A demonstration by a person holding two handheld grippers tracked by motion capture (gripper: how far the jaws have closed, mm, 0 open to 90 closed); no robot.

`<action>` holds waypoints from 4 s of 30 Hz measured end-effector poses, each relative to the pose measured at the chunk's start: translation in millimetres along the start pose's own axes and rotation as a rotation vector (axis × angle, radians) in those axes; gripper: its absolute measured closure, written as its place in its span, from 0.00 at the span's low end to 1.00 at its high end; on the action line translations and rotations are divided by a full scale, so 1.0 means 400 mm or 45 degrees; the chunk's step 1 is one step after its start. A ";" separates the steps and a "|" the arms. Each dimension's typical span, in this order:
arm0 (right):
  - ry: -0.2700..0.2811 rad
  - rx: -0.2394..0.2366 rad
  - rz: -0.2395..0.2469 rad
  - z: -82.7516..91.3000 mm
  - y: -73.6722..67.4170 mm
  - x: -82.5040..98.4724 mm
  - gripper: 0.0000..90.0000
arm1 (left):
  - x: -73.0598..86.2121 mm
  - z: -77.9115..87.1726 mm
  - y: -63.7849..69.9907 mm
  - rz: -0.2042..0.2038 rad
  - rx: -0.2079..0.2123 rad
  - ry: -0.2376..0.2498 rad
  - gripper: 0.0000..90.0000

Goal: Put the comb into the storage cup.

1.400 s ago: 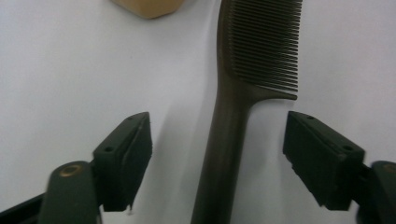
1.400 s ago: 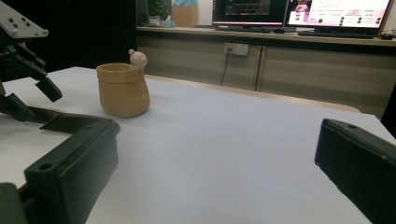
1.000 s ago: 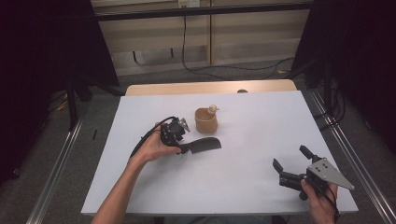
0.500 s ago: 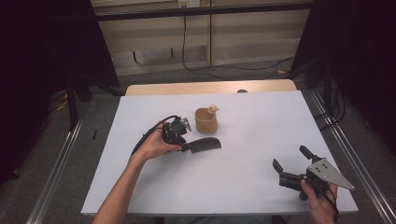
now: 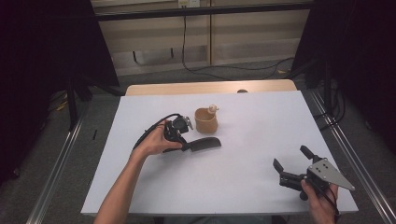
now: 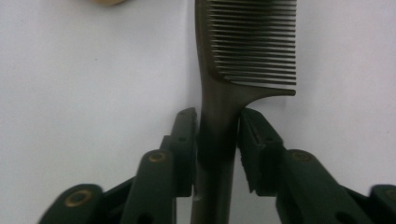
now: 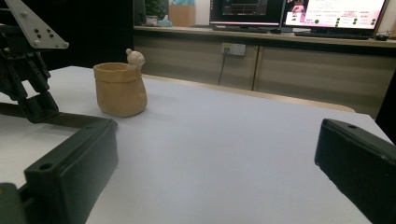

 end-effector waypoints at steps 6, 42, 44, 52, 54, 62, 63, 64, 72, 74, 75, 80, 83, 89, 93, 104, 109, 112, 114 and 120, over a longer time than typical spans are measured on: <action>-0.005 0.000 -0.002 -0.003 0.000 0.001 0.00 | -0.002 0.000 0.001 -0.012 -0.006 -0.007 0.78; -0.001 0.016 -0.005 0.003 0.008 0.002 0.00 | 0.018 0.063 0.030 0.043 -0.003 0.316 0.81; -0.005 0.015 -0.004 0.003 0.008 0.003 0.00 | 0.023 0.073 0.028 0.060 -0.018 0.362 0.81; -0.004 0.017 -0.008 0.003 0.008 0.003 0.00 | 0.031 0.095 0.030 0.099 -0.019 0.455 0.81; -0.001 0.017 -0.008 0.003 0.009 0.003 0.00 | 0.029 0.100 0.031 0.109 -0.031 0.486 0.81; -0.002 0.017 -0.005 0.004 0.008 0.002 0.00 | 0.019 0.116 0.049 0.106 -0.037 0.570 0.81; -0.003 0.016 -0.005 0.004 0.008 0.003 0.00 | 0.016 0.122 0.052 0.099 -0.033 0.592 0.81; 0.000 0.014 -0.004 0.004 0.007 0.002 0.00 | 0.014 0.126 0.052 0.106 -0.050 0.605 0.81; 0.004 0.014 -0.006 0.006 0.006 0.001 0.00 | 0.012 0.167 0.041 0.184 -0.089 0.734 0.81; 0.004 0.015 -0.007 0.007 0.006 0.001 0.00 | 0.010 0.180 0.038 0.208 -0.091 0.778 0.81; 0.004 0.014 -0.006 0.007 0.006 0.001 0.00 | 0.012 0.186 0.035 0.212 -0.101 0.796 0.81; 0.003 0.016 -0.007 0.007 0.007 0.002 0.00 | 0.018 0.213 0.026 0.256 -0.134 0.874 0.81; 0.004 0.017 -0.006 0.007 0.007 0.002 0.00 | 0.023 0.225 0.019 0.277 -0.154 0.911 0.81; 0.006 0.015 -0.006 0.008 0.007 0.001 0.00 | 0.028 0.249 0.010 0.318 -0.162 0.996 0.81; 0.010 0.016 -0.005 0.008 0.007 0.000 0.00 | 0.029 0.262 0.005 0.332 -0.209 1.042 0.81; 0.014 0.011 -0.006 0.010 0.007 -0.001 0.00 | 0.021 0.298 -0.003 0.363 -0.294 1.179 0.81; 0.010 0.013 -0.016 0.010 0.009 0.000 0.00 | 0.026 0.334 -0.013 0.400 -0.329 1.230 0.81; 0.009 0.011 -0.012 0.010 0.008 0.000 0.00 | 0.026 0.347 -0.022 0.424 -0.349 1.250 0.81; 0.011 0.010 -0.007 0.010 0.007 -0.001 0.00 | 0.020 0.350 -0.021 0.427 -0.344 1.258 0.81; 0.016 0.010 -0.004 0.009 0.006 -0.002 0.00 | -0.006 0.352 -0.030 0.431 -0.362 1.285 0.81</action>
Point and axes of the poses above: each handheld gripper's, and its own axes: z roughly backward along the jaws, x roughly out of its underside, y roughly to its right, the point moved 9 cm from there along -z, roughly forward along the jaws, and after that the axes turned 14 degrees about -y, right-handed, at the moved point
